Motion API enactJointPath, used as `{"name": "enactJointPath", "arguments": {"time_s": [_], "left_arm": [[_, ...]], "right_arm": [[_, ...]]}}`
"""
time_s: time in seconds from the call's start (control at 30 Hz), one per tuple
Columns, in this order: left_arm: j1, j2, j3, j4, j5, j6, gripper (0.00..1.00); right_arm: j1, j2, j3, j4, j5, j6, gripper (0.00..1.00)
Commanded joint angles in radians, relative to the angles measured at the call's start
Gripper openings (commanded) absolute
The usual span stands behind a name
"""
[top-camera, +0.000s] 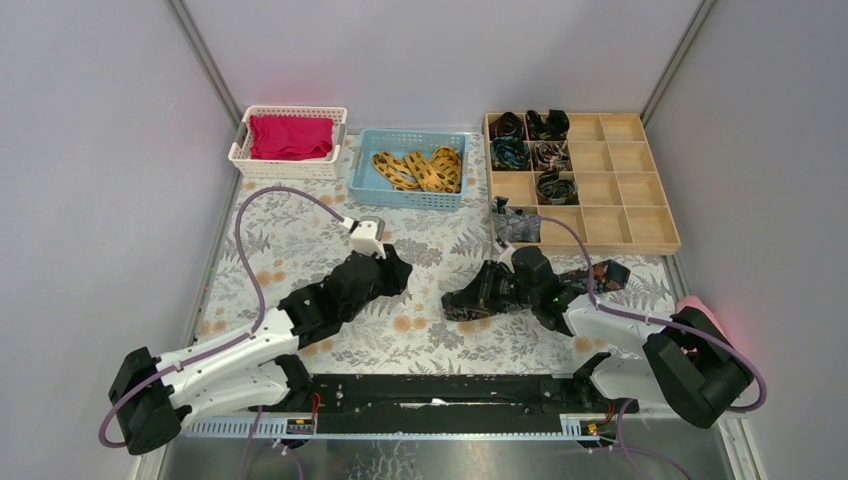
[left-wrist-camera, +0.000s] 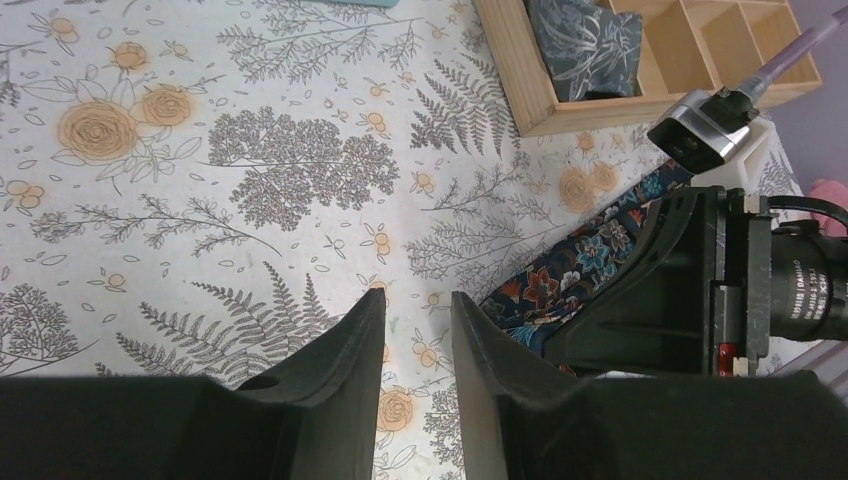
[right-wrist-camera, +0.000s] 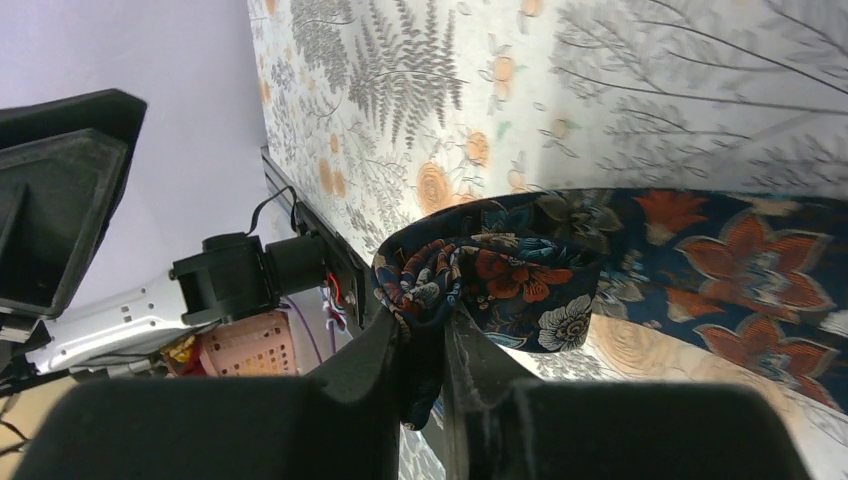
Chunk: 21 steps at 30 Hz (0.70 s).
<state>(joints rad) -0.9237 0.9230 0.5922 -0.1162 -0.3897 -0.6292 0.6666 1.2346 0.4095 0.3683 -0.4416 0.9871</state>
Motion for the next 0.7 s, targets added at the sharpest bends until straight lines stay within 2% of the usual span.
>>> {"name": "enactJointPath", "arguments": {"time_s": [0.0,0.33,0.5,0.67], "left_arm": [[0.002,0.033,0.020,0.092,0.033,0.027,0.37],[0.002,0.063,0.043,0.111,0.050,0.035,0.35],[0.000,0.070,-0.041,0.260,0.128,0.062,0.33],[-0.005,0.062,-0.134,0.406,0.232,0.093,0.45]], "right_arm": [[-0.066,-0.002,-0.082,0.123,-0.105,0.065,0.13],[-0.126,0.050,-0.192,0.410,-0.230,0.198,0.13],[-0.127,0.107,-0.153,0.428,-0.270,0.183,0.13],[-0.128,0.197,-0.129,0.515,-0.311,0.202,0.13]]}}
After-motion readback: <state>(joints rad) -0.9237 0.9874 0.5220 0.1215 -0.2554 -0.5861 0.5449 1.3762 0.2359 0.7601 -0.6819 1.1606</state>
